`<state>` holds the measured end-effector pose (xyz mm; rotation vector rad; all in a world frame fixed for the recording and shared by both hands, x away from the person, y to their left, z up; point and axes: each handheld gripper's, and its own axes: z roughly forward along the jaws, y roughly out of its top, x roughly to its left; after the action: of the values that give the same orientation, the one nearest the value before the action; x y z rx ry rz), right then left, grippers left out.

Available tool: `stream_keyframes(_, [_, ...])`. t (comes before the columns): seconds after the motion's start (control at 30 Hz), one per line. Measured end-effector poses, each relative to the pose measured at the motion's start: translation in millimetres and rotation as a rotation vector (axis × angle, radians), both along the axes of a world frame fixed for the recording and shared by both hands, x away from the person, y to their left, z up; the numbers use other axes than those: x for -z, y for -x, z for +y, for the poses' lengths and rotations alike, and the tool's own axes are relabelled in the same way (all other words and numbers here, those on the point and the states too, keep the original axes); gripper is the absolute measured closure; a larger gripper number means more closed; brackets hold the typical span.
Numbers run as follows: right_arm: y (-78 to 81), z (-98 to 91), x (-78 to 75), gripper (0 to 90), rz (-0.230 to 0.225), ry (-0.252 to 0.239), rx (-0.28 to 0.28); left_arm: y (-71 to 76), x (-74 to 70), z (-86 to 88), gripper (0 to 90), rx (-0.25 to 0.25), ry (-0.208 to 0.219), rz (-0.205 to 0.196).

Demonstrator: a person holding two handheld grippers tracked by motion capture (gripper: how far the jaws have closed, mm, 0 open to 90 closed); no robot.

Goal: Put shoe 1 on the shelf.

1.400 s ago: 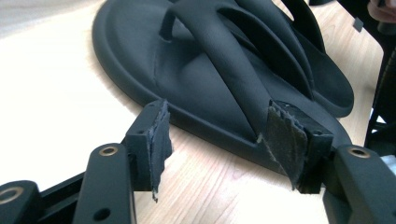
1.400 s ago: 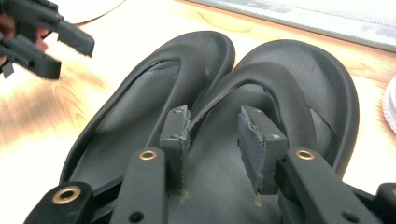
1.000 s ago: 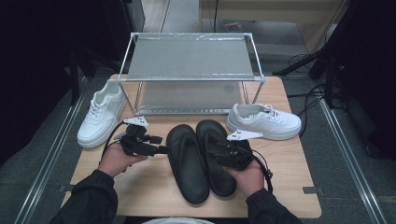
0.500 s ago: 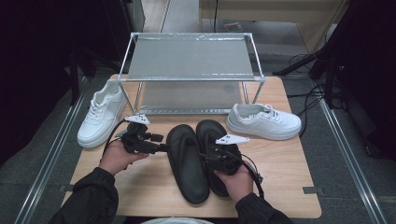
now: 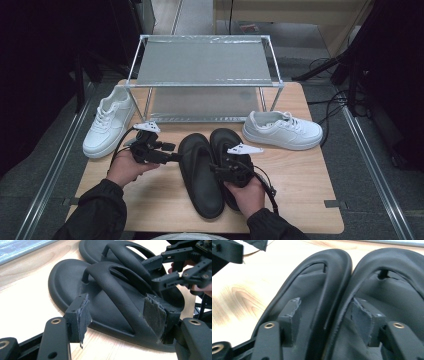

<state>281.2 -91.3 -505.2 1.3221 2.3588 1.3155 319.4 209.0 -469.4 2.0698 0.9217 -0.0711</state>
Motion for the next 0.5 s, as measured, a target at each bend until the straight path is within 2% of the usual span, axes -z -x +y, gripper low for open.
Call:
stream_keyframes(0.13, [0.4, 5.8, 6.3, 42.5, -0.013, 0.038, 0.015, 0.0, -0.4, -0.2, 38.8, -0.003, 0.006, -0.008])
stream_keyframes(0.27, [-0.1, 13.0, 15.4, 43.7, 0.02, 0.055, 0.032, -0.4, -0.9, 1.8, 39.5, -0.008, 0.009, -0.024])
stream_keyframes(0.43, [4.4, 18.6, 17.4, 52.9, -0.035, 0.098, 0.073, -0.3, -1.2, 2.6, 39.1, -0.011, 0.013, -0.023])
stream_keyframes(0.5, [4.6, 17.7, 17.9, 54.1, -0.028, 0.083, 0.096, -0.3, -1.3, 2.8, 39.1, -0.01, 0.014, -0.027])
